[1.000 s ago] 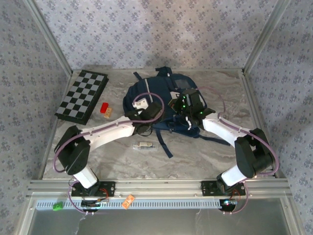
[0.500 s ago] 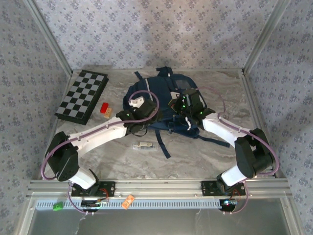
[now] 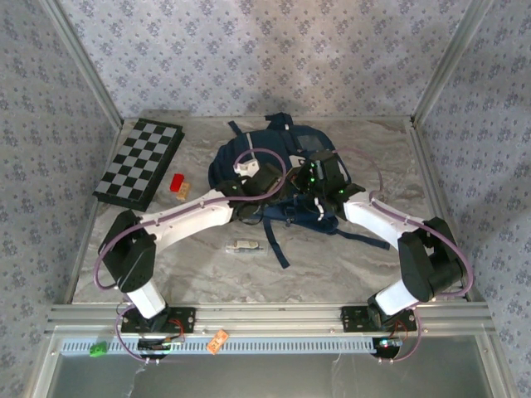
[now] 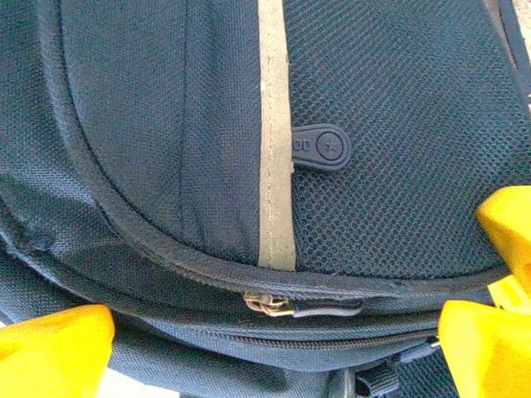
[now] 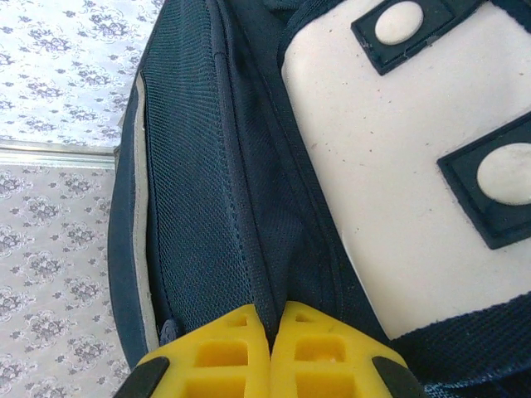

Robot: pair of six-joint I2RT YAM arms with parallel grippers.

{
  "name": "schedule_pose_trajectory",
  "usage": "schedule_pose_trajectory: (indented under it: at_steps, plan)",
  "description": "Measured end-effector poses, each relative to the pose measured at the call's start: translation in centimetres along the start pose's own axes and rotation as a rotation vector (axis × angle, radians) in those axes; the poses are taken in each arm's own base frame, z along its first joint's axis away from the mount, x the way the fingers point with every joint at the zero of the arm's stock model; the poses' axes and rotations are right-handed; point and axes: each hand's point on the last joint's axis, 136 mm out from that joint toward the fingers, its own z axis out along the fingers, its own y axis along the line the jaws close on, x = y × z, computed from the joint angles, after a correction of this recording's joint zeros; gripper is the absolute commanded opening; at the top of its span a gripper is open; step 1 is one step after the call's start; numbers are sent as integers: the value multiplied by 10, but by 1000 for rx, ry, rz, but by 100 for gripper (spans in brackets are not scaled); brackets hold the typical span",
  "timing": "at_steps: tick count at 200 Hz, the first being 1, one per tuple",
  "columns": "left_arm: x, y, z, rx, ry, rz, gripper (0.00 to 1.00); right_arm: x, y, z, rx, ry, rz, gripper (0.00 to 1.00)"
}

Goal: Pack the student bag
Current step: Unzip the student bag at the top-center of the table.

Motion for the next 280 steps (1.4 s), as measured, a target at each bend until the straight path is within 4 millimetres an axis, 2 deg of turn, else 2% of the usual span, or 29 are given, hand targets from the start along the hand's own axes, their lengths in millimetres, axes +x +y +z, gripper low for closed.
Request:
schedule_pose_trajectory:
  at_steps: [157, 172, 190, 246, 280]
  plan:
    - [0, 6, 20, -54, 14, -3, 100, -8, 2, -1, -11, -26, 2, 0]
    - [1, 13, 20, -68, 9, -12, 100, -8, 2, 0, -11, -26, 2, 0]
    - [-2, 27, 14, -98, -11, -18, 94, -7, 2, 0, -12, -23, 2, 0]
    - [-24, 70, -9, -198, -62, -12, 81, -7, 4, -1, -20, -19, 1, 0]
    - [-32, 71, -18, -190, -60, 79, 81, -7, 3, -1, -18, -20, -2, 0]
